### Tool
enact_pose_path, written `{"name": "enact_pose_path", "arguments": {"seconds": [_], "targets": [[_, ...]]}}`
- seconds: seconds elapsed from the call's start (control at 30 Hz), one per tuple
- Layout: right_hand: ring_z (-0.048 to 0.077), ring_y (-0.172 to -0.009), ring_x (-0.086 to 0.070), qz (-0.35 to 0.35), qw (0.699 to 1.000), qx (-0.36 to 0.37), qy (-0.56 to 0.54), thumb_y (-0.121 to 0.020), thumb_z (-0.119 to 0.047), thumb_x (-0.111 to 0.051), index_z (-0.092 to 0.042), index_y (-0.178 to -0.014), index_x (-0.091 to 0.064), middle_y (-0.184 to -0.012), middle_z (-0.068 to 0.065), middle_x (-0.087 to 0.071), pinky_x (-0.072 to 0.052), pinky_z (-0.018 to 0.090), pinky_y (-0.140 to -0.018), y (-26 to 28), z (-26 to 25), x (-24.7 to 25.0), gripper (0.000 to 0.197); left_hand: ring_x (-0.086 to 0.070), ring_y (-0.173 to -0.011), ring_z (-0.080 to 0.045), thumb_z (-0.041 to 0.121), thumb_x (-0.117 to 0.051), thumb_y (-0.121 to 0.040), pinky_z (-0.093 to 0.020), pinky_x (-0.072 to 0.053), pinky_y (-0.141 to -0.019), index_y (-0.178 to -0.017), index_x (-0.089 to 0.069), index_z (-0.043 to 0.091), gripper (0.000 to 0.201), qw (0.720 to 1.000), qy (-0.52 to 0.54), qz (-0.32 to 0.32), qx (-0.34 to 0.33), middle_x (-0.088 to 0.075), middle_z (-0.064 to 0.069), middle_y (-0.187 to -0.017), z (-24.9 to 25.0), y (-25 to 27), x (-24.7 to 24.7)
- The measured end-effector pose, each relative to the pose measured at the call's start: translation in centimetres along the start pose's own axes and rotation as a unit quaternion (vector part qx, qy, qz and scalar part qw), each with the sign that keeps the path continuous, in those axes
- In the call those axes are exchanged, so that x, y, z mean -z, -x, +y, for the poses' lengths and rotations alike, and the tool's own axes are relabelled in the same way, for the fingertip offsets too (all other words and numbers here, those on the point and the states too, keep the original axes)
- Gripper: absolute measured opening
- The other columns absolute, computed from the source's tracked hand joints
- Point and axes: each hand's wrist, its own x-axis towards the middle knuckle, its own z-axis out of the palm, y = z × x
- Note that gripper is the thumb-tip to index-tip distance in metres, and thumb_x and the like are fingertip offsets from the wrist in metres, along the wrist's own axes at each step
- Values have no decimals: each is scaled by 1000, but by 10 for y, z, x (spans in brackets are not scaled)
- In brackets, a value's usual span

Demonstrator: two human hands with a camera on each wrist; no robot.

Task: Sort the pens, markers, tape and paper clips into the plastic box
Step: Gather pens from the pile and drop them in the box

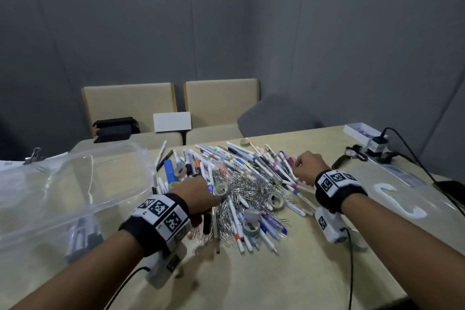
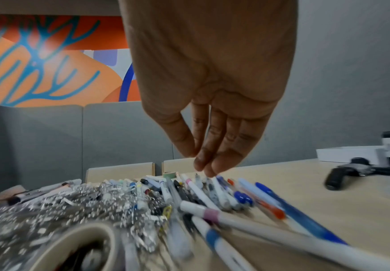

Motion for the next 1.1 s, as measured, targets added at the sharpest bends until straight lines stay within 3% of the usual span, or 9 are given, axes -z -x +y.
{"name": "enact_pose_path", "arguments": {"seconds": [0.1,0.27,0.4,0.5,0.7,0.8,0.9,1.0,1.1], "targets": [[36,-74,-68,-4,1000,26,-11,-82,-7,-55,8,-81,-70,-83,27,-70,-58,45,-67,-18,-16,-6,22,-41,-51,-16,35,-59,-86,-24,-35,-49,-57,-40,12,41,998,6,67,-3,-43,-4,-58,5,-21,15],[26,-86,-66,-46,996,82,-14,-85,-14,-61,-6,-87,-76,-89,13,-72,-53,29,-73,-39,-54,-21,18,-52,-61,-23,29,-55,-90,-30,-43,-59,-70,-44,9,31,985,96,136,51,-52,-7,-68,-6,-53,14],[22,-80,-62,-70,991,115,16,-85,-12,-63,-9,-93,-76,-97,11,-72,-49,26,-68,-47,-83,-30,16,-55,-108,-35,24,-43,-94,-38,-46,-84,-96,-53,3,23,979,131,124,98,-58,-25,-110,-15,-69,2],[21,-80,-60,-95,986,136,23,-87,-9,-60,-5,-99,-74,-98,-1,-64,-53,29,-71,-44,-102,-31,19,-55,-113,-36,15,-43,-96,-36,-46,-87,-115,-54,-7,31,968,170,138,125,-57,-24,-121,-24,-70,-2],[23,-72,-61,-121,976,173,48,-88,-9,-60,-3,-102,-73,-76,6,-64,-55,31,-66,-32,-140,-44,20,-53,-119,-35,23,-40,-100,-37,-43,-94,-129,-43,-4,40,954,169,144,201,-51,-23,-129,-52,-61,-14],[23,-76,-61,-118,973,192,53,-86,-9,-60,-5,-99,-74,-82,10,-68,-57,36,-75,-26,-159,-59,20,-53,-117,-33,16,-38,-97,-33,-42,-86,-128,-45,0,36,953,168,137,213,-50,-19,-128,-61,-61,-17],[26,-76,-65,-120,969,207,55,-83,-7,-58,-2,-95,-75,-92,17,-72,-59,35,-72,-20,-180,-76,21,-54,-113,-32,14,-41,-96,-31,-39,-79,-123,-51,0,33,952,180,140,202,-52,-18,-124,-64,-60,-16],[31,-87,-66,-108,970,211,54,-80,-11,-58,-4,-93,-73,-101,18,-69,-58,38,-79,-21,-200,-96,21,-55,-115,-36,14,-41,-97,-35,-44,-88,-123,-54,-5,34,950,182,159,196,-57,-22,-124,-60,-56,-15],[31,-81,-61,-104,970,208,68,-86,-17,-56,-8,-80,-61,-96,25,-61,-49,32,-69,-19,-216,-114,12,-52,-120,-35,8,-33,-101,-36,-42,-97,-129,-51,-5,37,937,228,174,199,-51,-21,-130,-56,-51,-20]]}}
